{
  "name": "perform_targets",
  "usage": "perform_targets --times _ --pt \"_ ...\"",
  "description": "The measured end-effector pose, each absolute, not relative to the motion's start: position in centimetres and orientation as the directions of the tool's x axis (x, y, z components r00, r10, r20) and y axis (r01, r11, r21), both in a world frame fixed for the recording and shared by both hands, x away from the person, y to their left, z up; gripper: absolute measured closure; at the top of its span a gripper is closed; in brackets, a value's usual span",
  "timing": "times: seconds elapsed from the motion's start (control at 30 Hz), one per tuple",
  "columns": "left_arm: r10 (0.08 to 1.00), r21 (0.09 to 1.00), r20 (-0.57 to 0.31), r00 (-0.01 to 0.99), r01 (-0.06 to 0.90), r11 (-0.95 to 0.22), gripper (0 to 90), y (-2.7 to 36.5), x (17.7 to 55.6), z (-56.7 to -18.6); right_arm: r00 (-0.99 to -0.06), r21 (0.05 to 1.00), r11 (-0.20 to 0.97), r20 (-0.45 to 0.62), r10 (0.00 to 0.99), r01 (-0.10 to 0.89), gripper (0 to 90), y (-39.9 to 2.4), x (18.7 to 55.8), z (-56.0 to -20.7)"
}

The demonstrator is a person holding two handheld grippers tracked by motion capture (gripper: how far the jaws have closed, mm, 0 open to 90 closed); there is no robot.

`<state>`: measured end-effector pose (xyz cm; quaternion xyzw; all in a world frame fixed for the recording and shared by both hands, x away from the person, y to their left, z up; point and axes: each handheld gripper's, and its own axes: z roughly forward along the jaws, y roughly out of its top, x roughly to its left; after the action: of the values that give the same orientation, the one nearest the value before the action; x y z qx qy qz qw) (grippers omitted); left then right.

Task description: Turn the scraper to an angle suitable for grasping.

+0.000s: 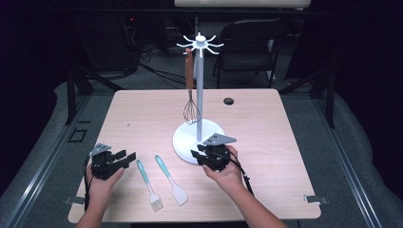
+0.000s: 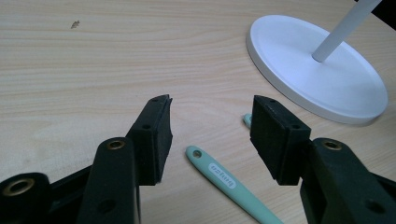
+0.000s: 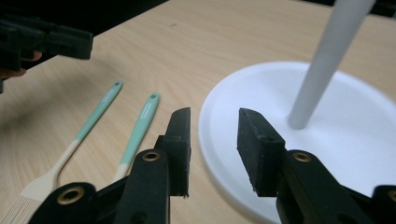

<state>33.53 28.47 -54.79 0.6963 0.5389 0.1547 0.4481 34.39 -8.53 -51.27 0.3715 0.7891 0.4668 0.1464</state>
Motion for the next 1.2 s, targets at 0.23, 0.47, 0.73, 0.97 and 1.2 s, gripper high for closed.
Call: perform_targets --times 0.23,0.47,0.73,0.97,1.2 --pt "0.886 0.789 -0.255 0.387 0.613 -0.04 48.0 28.3 33.5 -54.8 -0.7 0.788 0.347 0.143 0.699 0.508 67.6 -5.8 33.5 -54.5" --pt "0.887 0.794 -0.252 0.388 0.606 -0.039 47.9 28.0 33.6 -54.7 -0.729 0.752 0.404 0.146 0.668 0.52 70.0 -3.4 32.9 -56.2" --pt "0.887 0.792 -0.248 0.389 0.609 -0.045 47.9 27.8 33.5 -54.6 -0.762 0.73 0.45 0.147 0.63 0.514 68.8 -0.9 32.0 -57.7" --pt "0.887 0.795 -0.254 0.385 0.606 -0.036 47.9 27.9 33.5 -54.7 -0.779 0.705 0.499 0.122 0.614 0.504 78.9 -0.1 31.8 -58.1" --pt "0.884 0.795 -0.248 0.397 0.604 -0.048 47.9 27.4 33.3 -54.7 -0.787 0.692 0.522 0.11 0.607 0.499 80.7 -2.2 31.0 -57.9"
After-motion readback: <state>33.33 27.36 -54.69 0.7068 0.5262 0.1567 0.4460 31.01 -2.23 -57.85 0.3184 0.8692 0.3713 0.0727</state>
